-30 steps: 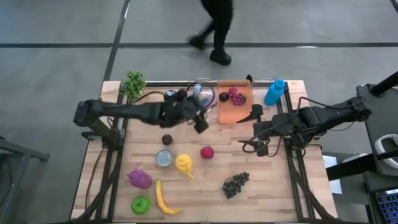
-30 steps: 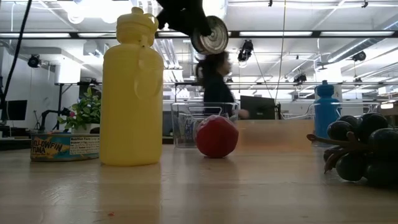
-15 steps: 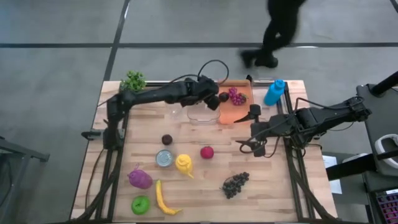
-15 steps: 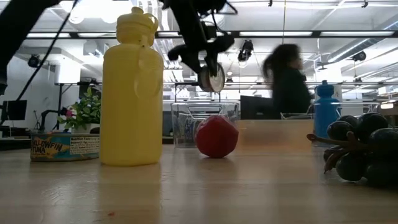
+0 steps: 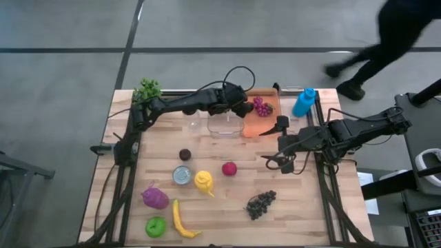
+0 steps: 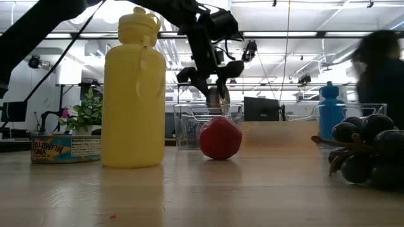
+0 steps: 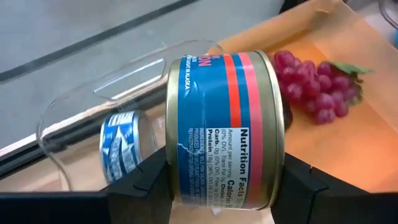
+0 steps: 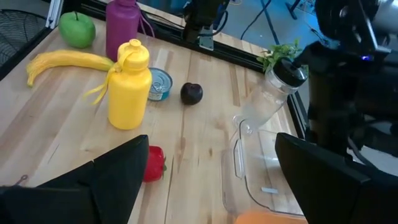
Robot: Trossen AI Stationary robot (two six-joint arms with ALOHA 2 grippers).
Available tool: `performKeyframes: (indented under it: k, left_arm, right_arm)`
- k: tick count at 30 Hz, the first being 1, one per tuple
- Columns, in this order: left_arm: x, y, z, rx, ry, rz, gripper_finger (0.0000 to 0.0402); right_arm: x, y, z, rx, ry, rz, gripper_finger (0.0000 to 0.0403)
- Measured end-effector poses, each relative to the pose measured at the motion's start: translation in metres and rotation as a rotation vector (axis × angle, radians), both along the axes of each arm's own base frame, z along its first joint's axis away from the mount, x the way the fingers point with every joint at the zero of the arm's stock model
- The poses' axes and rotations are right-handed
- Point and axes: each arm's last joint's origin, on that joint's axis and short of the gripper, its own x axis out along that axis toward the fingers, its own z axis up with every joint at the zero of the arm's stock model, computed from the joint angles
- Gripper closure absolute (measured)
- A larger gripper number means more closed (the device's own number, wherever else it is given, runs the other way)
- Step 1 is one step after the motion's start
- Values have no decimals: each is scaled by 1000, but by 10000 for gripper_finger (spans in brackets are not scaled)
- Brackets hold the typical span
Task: Pick & Place Food Item
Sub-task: Put the blue and pink tuna can into the left transparent bin
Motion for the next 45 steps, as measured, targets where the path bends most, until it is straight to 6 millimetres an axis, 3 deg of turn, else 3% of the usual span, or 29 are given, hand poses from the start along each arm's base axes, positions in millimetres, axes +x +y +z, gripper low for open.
performKeyframes:
  k: [8,17,30,42,45]
  left_arm:
    - [6,5,-10,42,-6,28,207]
    - [12,9,-39,15,52,43,207]
    - [11,21,-64,-22,74,109,206]
    - [12,24,-69,-24,79,115,205]
    - [11,24,-69,-24,84,114,190]
  right_arm:
    - [0,0,0,1,0,2,61]
    - [0,0,0,3,-1,1,69]
    - [0,0,0,-7,0,6,53]
    - [0,0,0,-9,0,7,68]
    - [0,0,0,-8,0,7,69]
